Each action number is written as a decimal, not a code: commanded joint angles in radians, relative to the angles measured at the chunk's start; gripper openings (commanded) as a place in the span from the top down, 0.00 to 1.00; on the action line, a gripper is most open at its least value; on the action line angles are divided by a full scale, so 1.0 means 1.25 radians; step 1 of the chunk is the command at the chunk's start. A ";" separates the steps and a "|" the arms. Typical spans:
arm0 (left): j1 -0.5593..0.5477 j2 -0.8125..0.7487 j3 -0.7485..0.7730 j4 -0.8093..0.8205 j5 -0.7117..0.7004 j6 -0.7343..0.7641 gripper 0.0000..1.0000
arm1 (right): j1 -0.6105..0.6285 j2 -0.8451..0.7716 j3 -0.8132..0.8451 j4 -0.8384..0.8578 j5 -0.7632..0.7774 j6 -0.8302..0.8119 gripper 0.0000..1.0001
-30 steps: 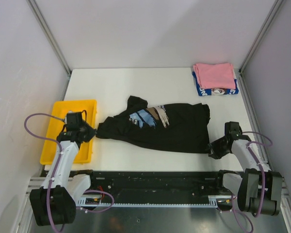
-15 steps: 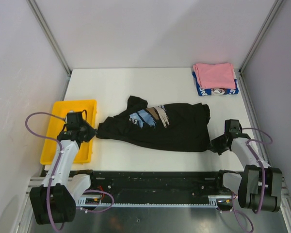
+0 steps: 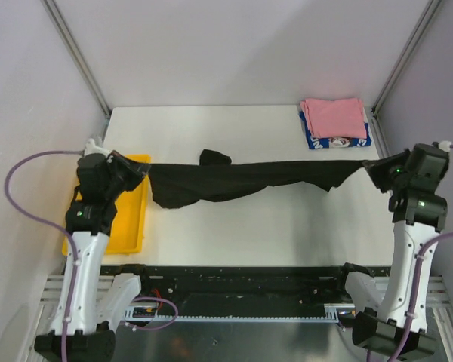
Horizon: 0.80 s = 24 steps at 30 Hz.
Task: Fold and stack the t-shirts
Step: Flatten out the tshirt
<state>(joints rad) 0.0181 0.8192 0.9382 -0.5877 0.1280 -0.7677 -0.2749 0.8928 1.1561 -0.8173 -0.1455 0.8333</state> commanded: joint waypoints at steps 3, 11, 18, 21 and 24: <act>-0.035 -0.128 0.138 -0.001 0.064 -0.071 1.00 | -0.059 -0.025 0.169 -0.178 -0.065 -0.003 1.00; -0.064 -0.246 0.306 -0.106 -0.006 -0.037 1.00 | -0.056 0.012 0.468 -0.330 -0.041 -0.076 1.00; -0.064 -0.125 0.393 -0.123 -0.138 -0.029 1.00 | -0.055 0.146 0.560 -0.238 -0.118 -0.137 1.00; -0.064 0.012 0.438 -0.110 -0.199 -0.010 1.00 | -0.046 0.217 0.496 -0.121 -0.161 -0.138 1.00; -0.064 0.179 0.508 -0.071 -0.212 0.013 1.00 | -0.007 0.303 0.457 0.002 -0.135 -0.125 1.00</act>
<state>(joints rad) -0.0589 0.7795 1.5028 -0.7235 -0.0429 -0.8021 -0.3264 1.1030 1.7966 -1.0489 -0.2970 0.6952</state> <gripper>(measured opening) 0.004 0.033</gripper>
